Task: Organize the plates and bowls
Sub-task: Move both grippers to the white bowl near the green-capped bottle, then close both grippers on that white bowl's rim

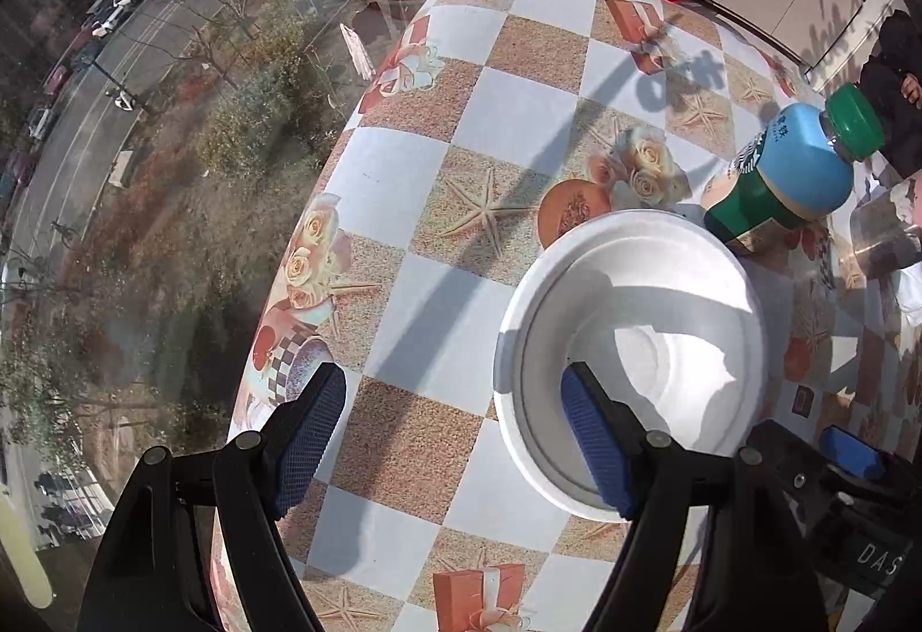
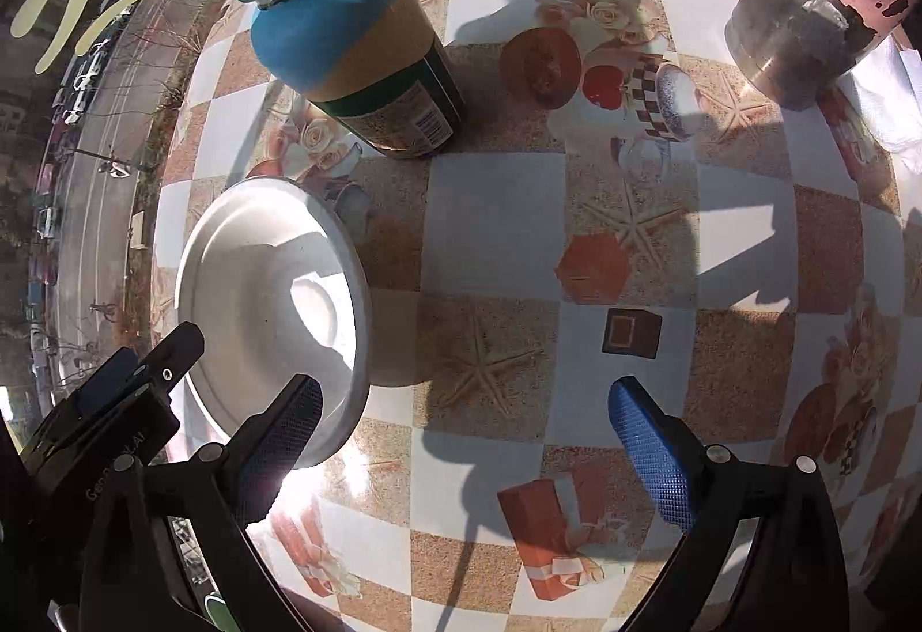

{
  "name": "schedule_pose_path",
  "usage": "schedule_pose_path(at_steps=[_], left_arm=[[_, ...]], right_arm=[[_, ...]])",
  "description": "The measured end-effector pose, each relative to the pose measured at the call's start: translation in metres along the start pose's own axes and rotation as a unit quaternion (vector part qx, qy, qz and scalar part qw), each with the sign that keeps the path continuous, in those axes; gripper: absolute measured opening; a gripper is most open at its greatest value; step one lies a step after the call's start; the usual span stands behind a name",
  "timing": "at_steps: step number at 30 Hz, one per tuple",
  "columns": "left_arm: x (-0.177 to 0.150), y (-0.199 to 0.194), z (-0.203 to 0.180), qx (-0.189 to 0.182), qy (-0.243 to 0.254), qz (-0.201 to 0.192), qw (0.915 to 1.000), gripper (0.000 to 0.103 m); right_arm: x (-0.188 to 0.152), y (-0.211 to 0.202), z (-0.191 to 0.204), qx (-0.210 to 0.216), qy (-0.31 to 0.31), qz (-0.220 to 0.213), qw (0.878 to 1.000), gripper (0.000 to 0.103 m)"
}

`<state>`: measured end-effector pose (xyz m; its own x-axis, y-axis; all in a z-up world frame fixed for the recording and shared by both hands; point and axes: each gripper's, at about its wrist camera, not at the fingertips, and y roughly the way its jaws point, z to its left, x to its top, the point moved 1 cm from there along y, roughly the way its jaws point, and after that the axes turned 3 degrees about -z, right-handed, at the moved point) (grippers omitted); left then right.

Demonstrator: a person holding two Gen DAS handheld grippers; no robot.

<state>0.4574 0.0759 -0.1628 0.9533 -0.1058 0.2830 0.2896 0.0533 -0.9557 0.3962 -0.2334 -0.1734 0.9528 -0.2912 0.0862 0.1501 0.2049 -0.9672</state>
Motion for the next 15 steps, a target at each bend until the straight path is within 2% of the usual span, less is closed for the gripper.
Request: schedule_pose_path(at_steps=[7,8,9,11,13,14,15], left_arm=[[0.017,0.035,-0.014,0.02,0.024,0.015,0.9994,0.08],[0.017,0.039,-0.014,0.022,0.022,0.022,0.9993,0.08],[0.017,0.043,-0.013,0.021,0.016,0.032,0.9991,0.08],[0.017,0.047,-0.01,-0.004,0.004,0.044,0.999,0.078],[0.018,0.048,-0.014,-0.025,0.005,0.047,0.9986,0.065],[0.017,0.047,-0.016,-0.034,0.01,0.05,0.9981,0.061],[0.017,0.046,-0.019,-0.046,0.016,0.055,0.9973,0.052]], right_arm=[[0.009,0.019,0.014,0.004,-0.017,0.003,1.0,0.098],[0.009,0.021,0.015,0.006,-0.017,0.004,1.0,0.09],[0.008,0.022,0.016,0.008,-0.018,0.007,1.0,0.073],[0.005,0.024,0.019,0.016,-0.021,0.012,1.0,0.056],[0.004,0.025,0.023,0.037,-0.025,0.016,0.999,0.042],[0.004,0.026,0.025,0.054,-0.023,0.025,0.998,0.03],[0.003,0.026,0.027,0.063,-0.022,0.033,0.997,0.023]])
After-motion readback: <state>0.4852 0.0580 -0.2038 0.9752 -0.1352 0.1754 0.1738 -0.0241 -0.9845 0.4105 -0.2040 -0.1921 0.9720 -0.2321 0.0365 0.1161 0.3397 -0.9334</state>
